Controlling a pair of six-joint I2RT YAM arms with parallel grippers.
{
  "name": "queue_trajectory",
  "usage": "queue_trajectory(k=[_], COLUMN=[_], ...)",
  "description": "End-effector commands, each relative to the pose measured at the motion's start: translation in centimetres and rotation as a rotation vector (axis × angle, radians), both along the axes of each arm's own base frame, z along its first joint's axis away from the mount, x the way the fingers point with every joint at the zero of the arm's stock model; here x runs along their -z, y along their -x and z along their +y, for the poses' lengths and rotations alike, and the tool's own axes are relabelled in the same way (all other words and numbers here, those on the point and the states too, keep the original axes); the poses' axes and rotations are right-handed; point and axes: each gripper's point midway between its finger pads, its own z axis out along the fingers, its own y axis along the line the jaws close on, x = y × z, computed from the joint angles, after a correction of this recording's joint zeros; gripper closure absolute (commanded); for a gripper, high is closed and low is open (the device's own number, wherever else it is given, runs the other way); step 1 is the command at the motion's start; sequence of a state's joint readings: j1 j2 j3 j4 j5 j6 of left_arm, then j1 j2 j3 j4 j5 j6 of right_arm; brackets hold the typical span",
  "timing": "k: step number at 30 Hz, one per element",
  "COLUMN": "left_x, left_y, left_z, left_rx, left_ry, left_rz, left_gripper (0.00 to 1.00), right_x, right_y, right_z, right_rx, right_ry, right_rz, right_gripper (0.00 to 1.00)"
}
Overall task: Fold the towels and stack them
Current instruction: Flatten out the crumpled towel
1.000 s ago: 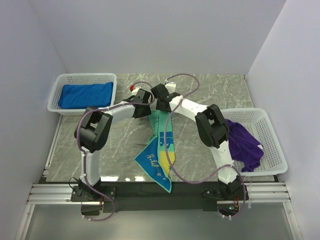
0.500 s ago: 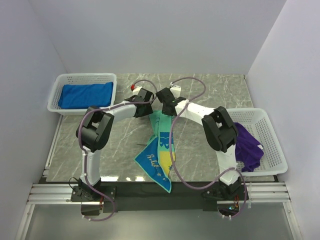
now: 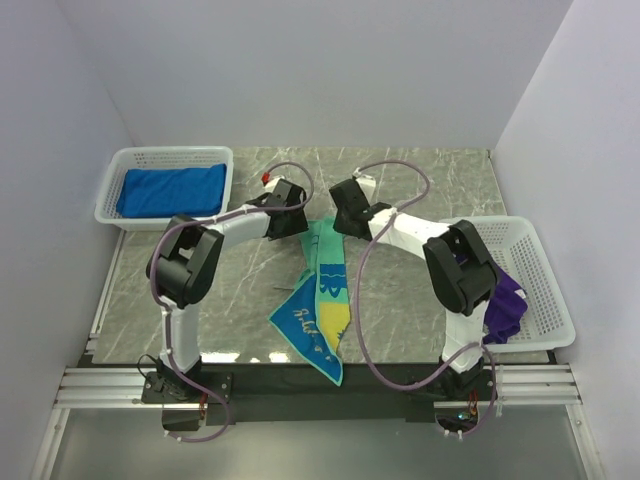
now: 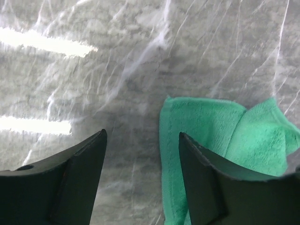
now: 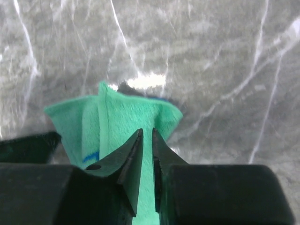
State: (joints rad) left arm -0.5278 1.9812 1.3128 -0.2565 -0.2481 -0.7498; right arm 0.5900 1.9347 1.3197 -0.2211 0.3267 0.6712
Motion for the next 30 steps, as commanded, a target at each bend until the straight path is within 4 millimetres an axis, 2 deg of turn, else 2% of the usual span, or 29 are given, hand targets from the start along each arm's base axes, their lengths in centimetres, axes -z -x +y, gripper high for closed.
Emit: queue_trajectory(k=[1,8,12,20,30], left_x=[0.7,2.1,2.6,4.1,5.7], left_y=[-0.5,-1.3,-1.1,-0.4,-0.1], left_z=[-0.6,-1.0,-1.4,-1.6,-2.1], left_rx=[0.015,0.037,0.052,0.056,0.065], left_ry=[-0.020,-0.088,-0.109,-0.150,-0.198], left_rz=[0.024,0.027,0.038,0.074,0.103], left_gripper=[0.32,0.39,0.43,0.62,0.68], right_x=[-4.0,-3.4,-3.2,-3.3,-2.5], right_y=[-0.4,2.0,3.1,4.5,5.3], right_z=[0.4,-0.8,-1.2,-2.0,-2.1], right_rx=[-0.015,-0.035,-0.047,-0.054,-0.071], right_ry=[-0.079,-0.096,-0.110,-0.124,-0.133], right_rz=[-0.097,-0.103,-0.107,-0.122,-0.116], right_gripper=[0.79,0.72,0.57,0.56,0.55])
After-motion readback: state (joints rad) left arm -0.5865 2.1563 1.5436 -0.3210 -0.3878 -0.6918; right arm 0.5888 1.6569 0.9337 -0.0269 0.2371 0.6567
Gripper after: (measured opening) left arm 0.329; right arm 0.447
